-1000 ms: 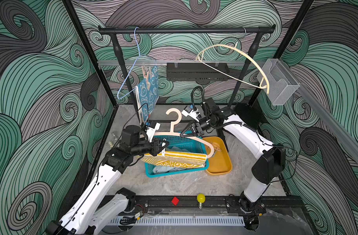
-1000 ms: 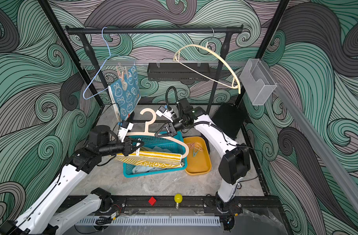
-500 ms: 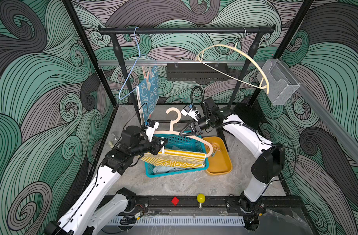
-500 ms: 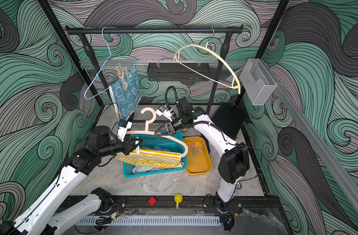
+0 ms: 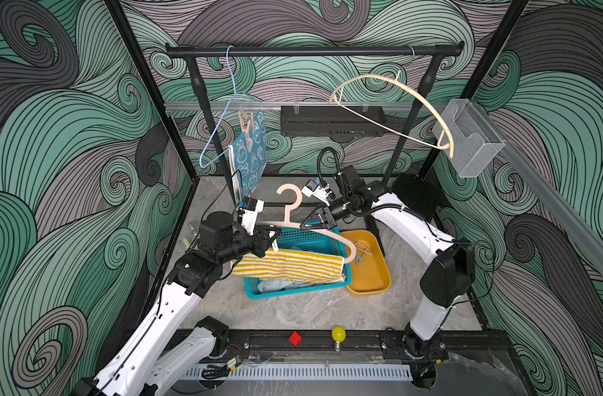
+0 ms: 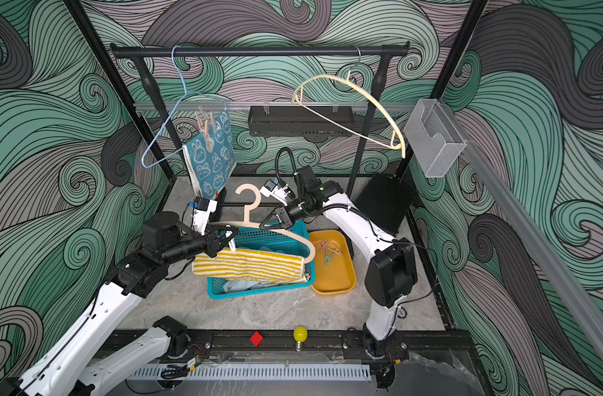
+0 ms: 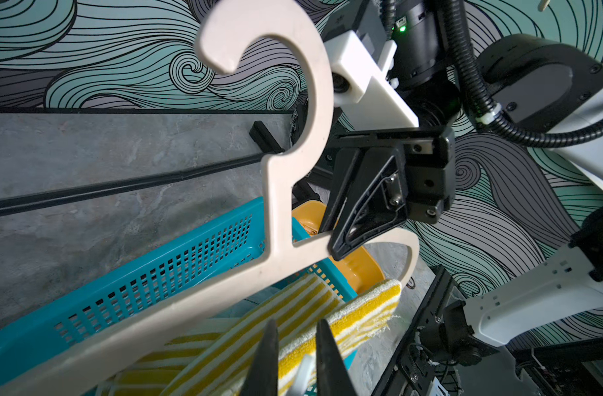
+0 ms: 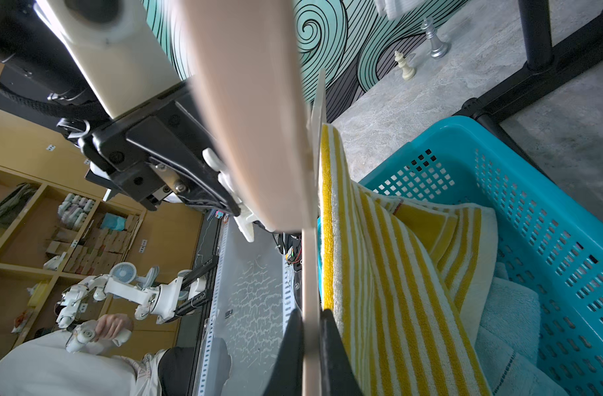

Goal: Remove the clothespins securing towels to the hanger
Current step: Remove the clothespin from the hanger, then place the clothespin in the storage box.

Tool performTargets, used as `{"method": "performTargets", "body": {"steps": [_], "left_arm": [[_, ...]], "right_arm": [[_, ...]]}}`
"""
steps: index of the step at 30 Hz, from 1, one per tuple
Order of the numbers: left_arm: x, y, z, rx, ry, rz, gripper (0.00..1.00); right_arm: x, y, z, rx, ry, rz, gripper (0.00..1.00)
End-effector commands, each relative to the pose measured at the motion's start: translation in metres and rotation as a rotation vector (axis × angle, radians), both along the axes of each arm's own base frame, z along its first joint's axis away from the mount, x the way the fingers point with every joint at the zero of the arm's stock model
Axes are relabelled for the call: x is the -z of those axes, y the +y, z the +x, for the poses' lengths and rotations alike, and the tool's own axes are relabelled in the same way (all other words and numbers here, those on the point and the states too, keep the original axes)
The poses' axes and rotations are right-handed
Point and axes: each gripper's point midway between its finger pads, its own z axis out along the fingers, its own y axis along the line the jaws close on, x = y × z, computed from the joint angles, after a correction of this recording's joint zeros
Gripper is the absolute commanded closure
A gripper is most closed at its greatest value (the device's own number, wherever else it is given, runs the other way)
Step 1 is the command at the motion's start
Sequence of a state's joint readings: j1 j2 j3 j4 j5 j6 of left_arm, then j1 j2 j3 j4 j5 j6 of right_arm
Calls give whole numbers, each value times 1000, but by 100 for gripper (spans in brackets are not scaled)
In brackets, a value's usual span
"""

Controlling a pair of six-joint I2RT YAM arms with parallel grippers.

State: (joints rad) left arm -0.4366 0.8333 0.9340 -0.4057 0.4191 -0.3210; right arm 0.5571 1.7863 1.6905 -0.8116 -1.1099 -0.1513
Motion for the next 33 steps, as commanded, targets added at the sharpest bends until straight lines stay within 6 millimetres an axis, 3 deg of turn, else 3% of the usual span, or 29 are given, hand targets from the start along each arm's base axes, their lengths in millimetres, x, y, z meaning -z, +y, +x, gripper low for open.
{"method": "performTargets", "body": {"steps": [1, 7, 14, 22, 33], "left_arm": [[-23, -5, -11, 26, -42, -29, 100], [-13, -14, -25, 41, -16, 3, 100], [7, -28, -34, 52, 9, 56, 100], [13, -47, -40, 73, -35, 136, 100], [15, -106, -48, 144, -105, 205, 100]], "right_arm": [[-9, 3, 9, 26, -66, 11, 100], [-3, 3, 25, 108, -129, -52, 100], [-7, 5, 27, 116, -147, -44, 100], [-11, 2, 31, 149, -187, -58, 100], [-18, -3, 35, 177, -233, -62, 100]]}}
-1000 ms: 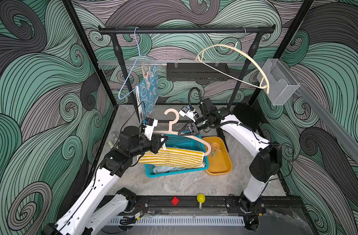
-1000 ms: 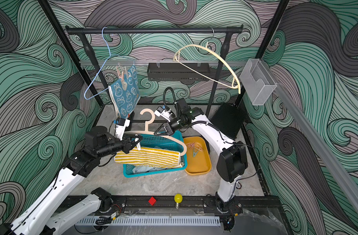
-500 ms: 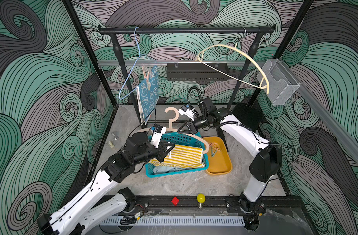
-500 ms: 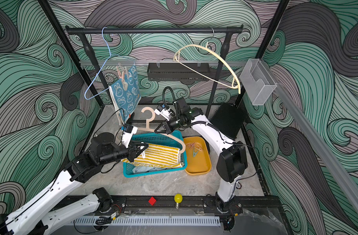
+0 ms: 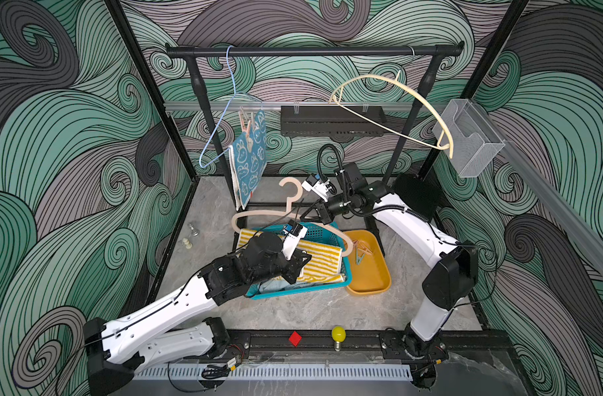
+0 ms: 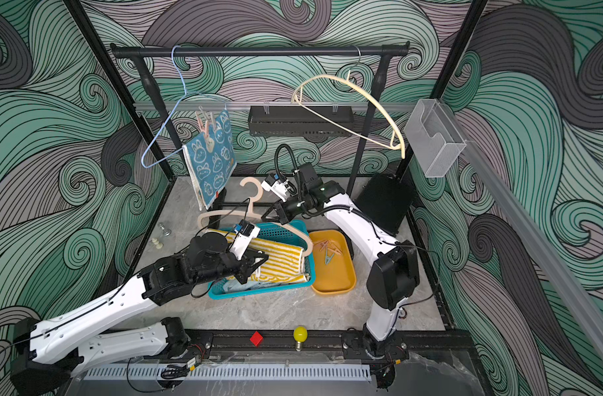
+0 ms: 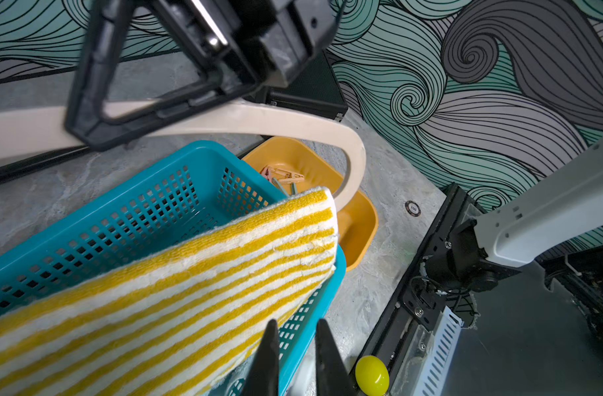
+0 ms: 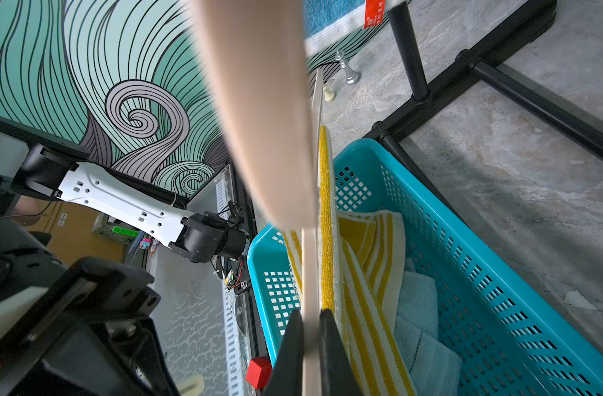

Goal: Remove the clothespins securing towels to the hanger
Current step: Place the clothespin in the storage box.

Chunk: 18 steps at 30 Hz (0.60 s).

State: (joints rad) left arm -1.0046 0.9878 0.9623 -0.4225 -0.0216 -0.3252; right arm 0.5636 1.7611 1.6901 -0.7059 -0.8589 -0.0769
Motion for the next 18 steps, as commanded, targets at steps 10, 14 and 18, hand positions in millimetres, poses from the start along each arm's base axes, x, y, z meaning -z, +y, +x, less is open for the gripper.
{"method": "performTargets", "body": {"steps": [10, 14, 18], "left_arm": [[-18, -65, 11, -32, -79, -41, 100], [-13, -83, 11, -24, -79, -35, 100], [-11, -102, 11, -8, -74, -56, 100]], "right_arm": [[-36, -13, 2, 26, -126, 56, 100], [-37, -16, 2, 33, -131, 68, 100], [-37, -18, 5, 44, -127, 70, 100]]}}
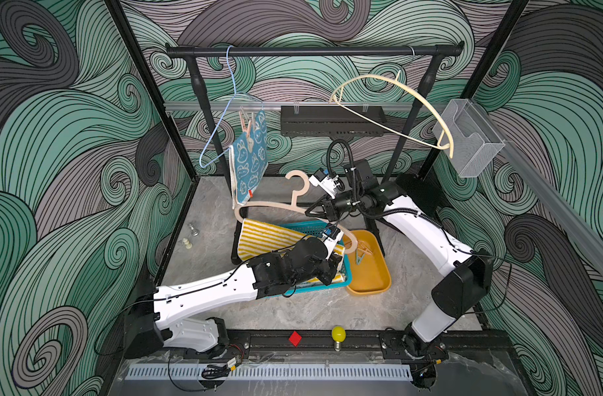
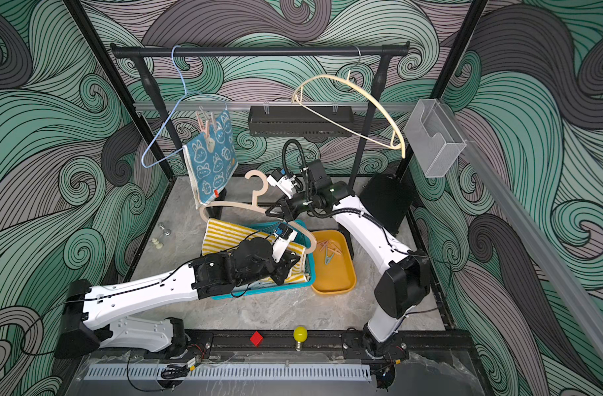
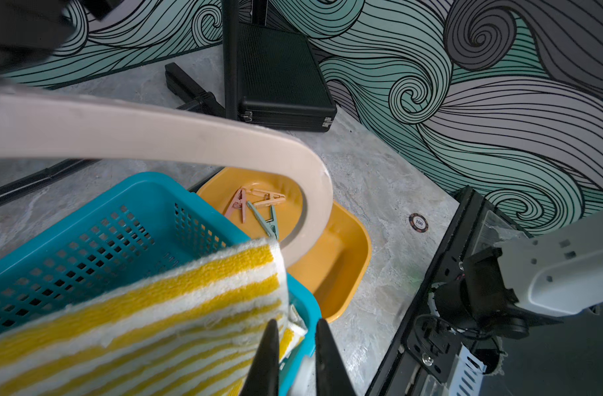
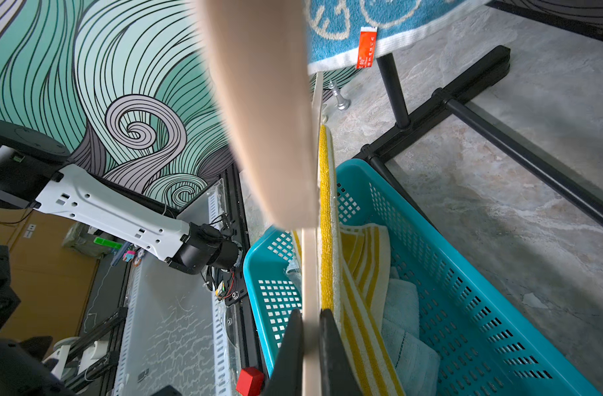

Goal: Remove the clothespins securing towels to the hanger
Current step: Place the clothespin in the storage box.

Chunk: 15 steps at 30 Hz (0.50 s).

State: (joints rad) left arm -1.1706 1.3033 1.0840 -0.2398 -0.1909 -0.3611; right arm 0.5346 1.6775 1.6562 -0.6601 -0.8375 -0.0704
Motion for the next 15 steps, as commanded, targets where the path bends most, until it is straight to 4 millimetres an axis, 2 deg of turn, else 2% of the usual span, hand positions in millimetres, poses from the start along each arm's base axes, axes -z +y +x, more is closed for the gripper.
{"method": "performTargets", "body": {"steps": [1, 10, 15], "left_arm": [[-25, -20, 3, -5, -30, -93, 100], [-16, -44, 6, 7, -17, -137, 100], [2, -61, 12, -4, 5, -124, 100]], "right_arm": [[-12, -3, 2, -3, -41, 35, 100], [-13, -3, 2, -8, -37, 44, 100], [-12, -4, 4, -9, -30, 47, 100]]}}
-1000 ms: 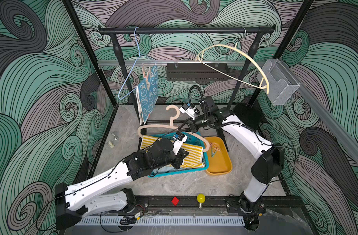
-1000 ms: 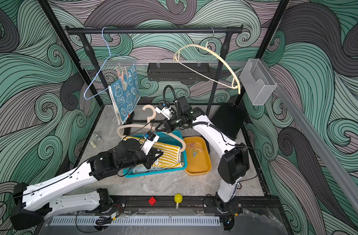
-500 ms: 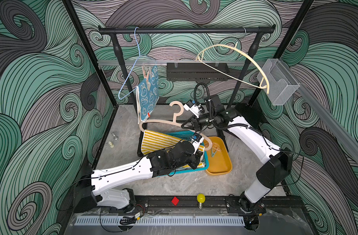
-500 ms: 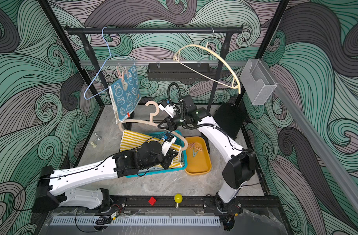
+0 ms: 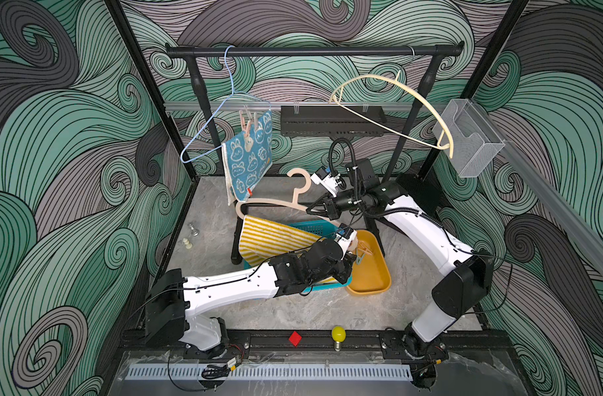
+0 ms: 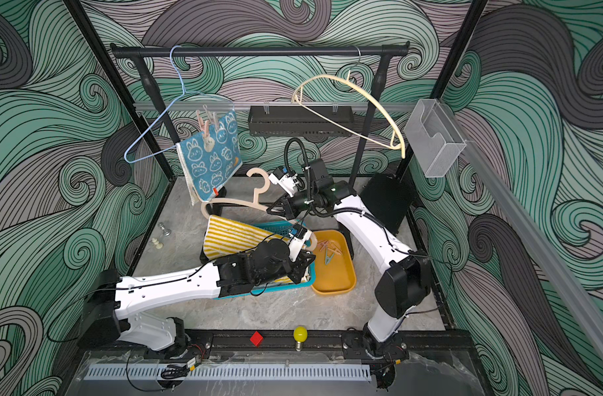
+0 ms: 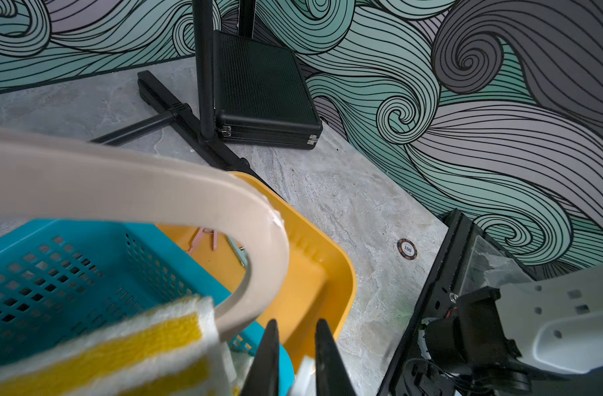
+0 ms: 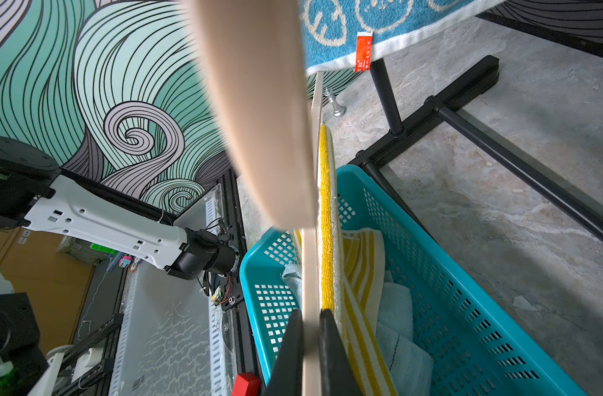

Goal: Remove the clothespins securing towels to the hanger
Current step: Place the clothespin in the storage box.

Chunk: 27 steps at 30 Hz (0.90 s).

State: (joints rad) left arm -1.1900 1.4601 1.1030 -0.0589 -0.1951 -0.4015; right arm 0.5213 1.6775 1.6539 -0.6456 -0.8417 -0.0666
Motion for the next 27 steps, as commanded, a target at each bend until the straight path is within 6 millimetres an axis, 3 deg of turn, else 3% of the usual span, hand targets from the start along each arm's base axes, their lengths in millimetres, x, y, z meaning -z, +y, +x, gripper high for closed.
{"method": "performTargets", "body": {"steps": [1, 15, 21, 27], "left_arm": [[-13, -18, 5, -12, -3, -65, 100], [7, -53, 25, -56, -1, -59, 100], [11, -60, 34, -87, -28, -59, 100], [29, -63, 51, -174, -46, -16, 100]], "right_arm": [[-11, 0, -2, -23, -25, 40, 100], [-12, -4, 9, -2, -21, 55, 100], [-16, -4, 14, -9, -19, 59, 100], [-17, -4, 19, 0, -20, 62, 100]]}}
